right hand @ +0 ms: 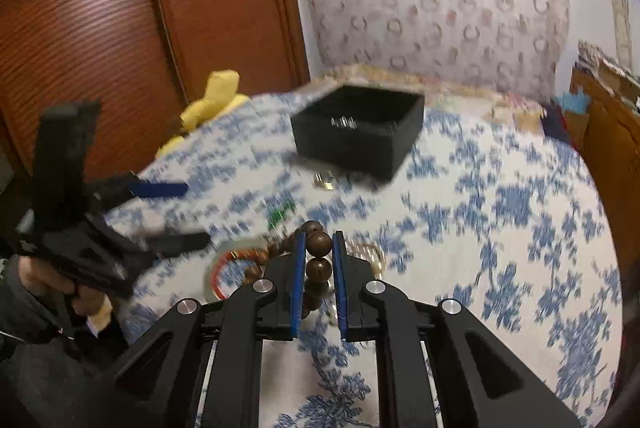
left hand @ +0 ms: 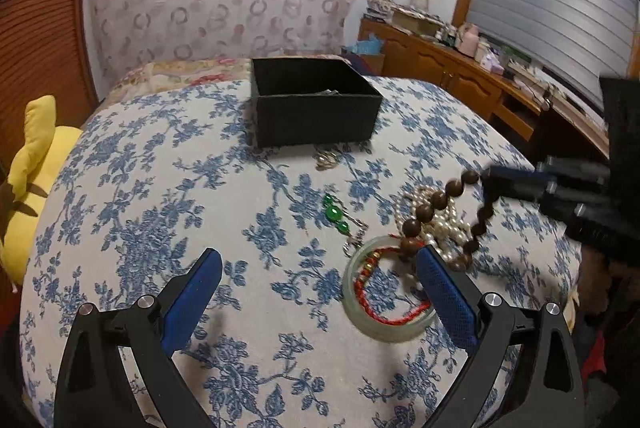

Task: Organize jewelry
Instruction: 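Grasp the brown wooden bead bracelet with the right tool and lift it, then grasp the jade bangle with left tool while right tool holds the bead bracelet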

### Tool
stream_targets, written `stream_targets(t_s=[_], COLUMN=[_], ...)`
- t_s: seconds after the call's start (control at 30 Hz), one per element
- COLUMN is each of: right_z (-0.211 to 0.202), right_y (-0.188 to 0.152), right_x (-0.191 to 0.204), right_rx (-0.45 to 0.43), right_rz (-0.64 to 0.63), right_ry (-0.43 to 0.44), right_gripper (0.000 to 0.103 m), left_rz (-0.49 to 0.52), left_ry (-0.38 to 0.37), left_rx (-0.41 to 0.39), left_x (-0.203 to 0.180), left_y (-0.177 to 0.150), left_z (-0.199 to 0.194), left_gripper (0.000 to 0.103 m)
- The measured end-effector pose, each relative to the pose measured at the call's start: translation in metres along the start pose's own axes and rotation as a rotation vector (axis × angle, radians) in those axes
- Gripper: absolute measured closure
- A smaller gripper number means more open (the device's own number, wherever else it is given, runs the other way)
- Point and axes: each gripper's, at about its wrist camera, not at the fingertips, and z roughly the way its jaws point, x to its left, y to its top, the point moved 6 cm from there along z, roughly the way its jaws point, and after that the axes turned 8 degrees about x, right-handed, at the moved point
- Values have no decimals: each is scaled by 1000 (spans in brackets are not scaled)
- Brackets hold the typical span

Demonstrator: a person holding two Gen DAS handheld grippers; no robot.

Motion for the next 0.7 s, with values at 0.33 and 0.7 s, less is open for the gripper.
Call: stream_targets(t_s=[0.33, 0.7], right_z=[-38, -62], right_y=[23, 26], right_x=[2, -12], right_rx=[-89, -134], right_rz=[-30, -25], right_ry=[-66, -132], right_gripper=[88, 88], left_rz=[64, 130], left_ry=[-26, -53], left_rx=[59, 105], left_x=[-15, -40], left_y=[-9, -17], left_z=[6, 18], left_gripper=[9, 9])
